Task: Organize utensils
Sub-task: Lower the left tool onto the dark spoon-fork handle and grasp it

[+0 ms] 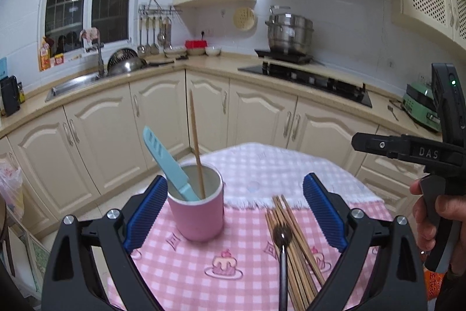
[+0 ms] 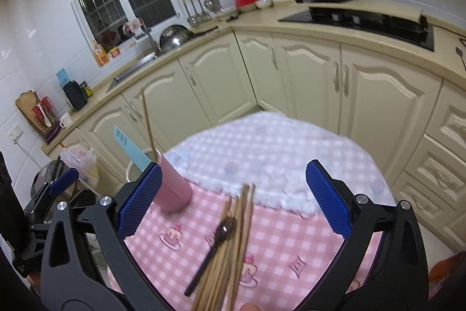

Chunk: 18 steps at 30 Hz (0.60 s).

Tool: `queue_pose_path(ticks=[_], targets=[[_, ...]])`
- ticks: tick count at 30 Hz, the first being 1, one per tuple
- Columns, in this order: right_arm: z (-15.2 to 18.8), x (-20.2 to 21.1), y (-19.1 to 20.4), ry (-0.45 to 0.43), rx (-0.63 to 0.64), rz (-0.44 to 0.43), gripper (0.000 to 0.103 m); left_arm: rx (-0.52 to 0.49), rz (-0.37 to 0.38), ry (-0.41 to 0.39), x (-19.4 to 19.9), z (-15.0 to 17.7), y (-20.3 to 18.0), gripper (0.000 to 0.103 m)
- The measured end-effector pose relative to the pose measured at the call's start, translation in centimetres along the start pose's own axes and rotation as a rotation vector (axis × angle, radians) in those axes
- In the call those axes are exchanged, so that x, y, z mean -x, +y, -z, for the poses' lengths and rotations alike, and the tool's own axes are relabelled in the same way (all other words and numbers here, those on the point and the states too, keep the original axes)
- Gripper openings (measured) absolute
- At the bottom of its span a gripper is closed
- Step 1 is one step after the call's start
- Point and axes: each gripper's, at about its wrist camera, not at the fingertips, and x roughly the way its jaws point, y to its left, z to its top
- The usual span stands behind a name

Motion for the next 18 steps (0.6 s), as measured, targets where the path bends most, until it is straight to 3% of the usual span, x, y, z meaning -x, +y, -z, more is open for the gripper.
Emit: queue_pose_path(ticks=[18], targets=[[4.9,-1.6,-3.1,0.137,-0.033,0.076,0.097,-0.094,0.056,0.273,-7.6,6.8,-3.2,0.092]])
